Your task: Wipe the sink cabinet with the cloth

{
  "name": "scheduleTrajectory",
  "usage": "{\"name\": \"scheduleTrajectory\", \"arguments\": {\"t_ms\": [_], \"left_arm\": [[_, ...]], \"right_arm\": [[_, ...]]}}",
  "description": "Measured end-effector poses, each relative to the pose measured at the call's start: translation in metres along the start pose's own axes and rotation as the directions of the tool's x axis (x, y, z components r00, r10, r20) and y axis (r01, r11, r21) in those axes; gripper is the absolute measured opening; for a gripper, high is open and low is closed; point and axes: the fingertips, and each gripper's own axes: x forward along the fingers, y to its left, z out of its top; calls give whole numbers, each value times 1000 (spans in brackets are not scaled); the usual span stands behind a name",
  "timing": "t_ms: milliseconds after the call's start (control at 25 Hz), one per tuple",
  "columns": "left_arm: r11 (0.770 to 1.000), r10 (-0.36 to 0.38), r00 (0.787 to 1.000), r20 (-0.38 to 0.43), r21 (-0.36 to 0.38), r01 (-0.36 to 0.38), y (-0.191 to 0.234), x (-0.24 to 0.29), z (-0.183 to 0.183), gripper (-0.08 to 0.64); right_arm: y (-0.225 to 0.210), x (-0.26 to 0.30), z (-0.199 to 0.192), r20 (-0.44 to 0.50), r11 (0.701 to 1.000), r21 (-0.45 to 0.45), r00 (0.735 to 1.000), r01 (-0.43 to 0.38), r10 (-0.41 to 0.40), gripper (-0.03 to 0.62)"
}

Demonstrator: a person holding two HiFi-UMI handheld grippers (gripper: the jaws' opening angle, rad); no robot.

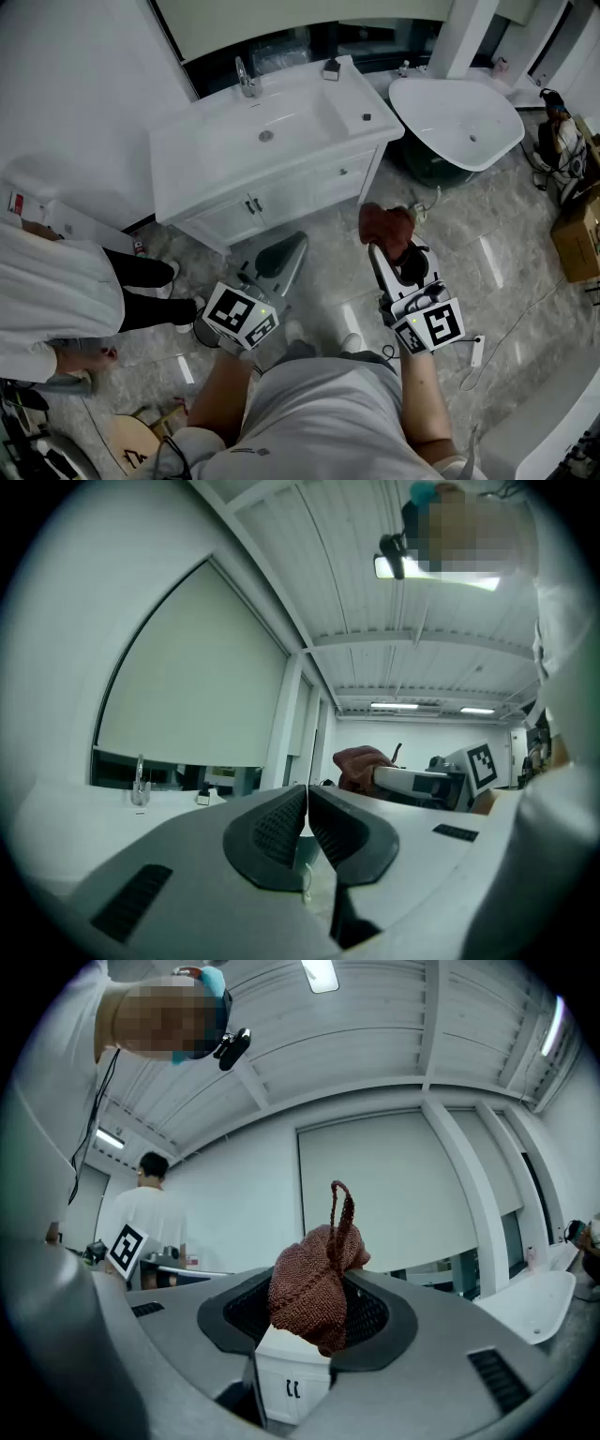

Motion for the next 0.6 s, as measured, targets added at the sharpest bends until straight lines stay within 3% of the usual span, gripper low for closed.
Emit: {"name": "scheduleTrajectory", "arguments": {"t_ms": [440, 600], "left_arm": [[999, -37, 999, -23, -10, 36, 38, -5, 1, 21], [998, -58, 998, -28, -18, 57, 52, -13, 0, 21]], "right_arm": [[12, 36, -16, -34, 999, 9, 999, 31, -31, 176], [8, 47, -28, -67, 992, 88, 994, 95, -89, 176]]}}
